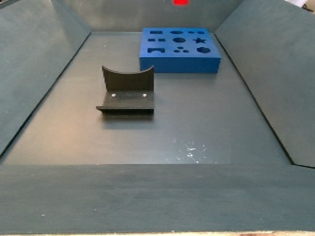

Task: Pick up the hexagon object. Move up. Move to above the board. Insert the hexagon object.
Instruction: Move to above the board, then insert the hexagon object.

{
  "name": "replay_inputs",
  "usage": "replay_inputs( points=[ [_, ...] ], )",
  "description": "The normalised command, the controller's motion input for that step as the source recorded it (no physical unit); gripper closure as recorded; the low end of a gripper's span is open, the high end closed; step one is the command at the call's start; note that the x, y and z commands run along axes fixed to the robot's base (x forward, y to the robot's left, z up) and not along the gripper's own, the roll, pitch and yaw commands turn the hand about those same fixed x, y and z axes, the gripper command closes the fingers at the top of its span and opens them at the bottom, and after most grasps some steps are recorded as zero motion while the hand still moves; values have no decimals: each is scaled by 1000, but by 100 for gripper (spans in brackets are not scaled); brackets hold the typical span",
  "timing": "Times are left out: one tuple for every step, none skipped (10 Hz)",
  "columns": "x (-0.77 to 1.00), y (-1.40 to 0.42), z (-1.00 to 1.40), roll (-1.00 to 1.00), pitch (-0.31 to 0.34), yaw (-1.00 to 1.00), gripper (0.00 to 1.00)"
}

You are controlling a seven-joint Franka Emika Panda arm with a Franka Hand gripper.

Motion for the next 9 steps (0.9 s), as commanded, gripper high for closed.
replay_inputs(
  points=[
    [297,-744,128,32,134,12,100],
    [227,-496,89,54,128,10,100],
    [147,-254,53,64,117,8,100],
    [121,-186,45,66,105,10,100],
    [0,0,0,-14,0,0,100],
    [-903,677,-551,0,10,0,100],
    [-920,700,-654,0,-4,0,100],
    [-929,677,-606,0,0,0,100],
    [-149,29,-143,97,11,-86,100]
  ],
)
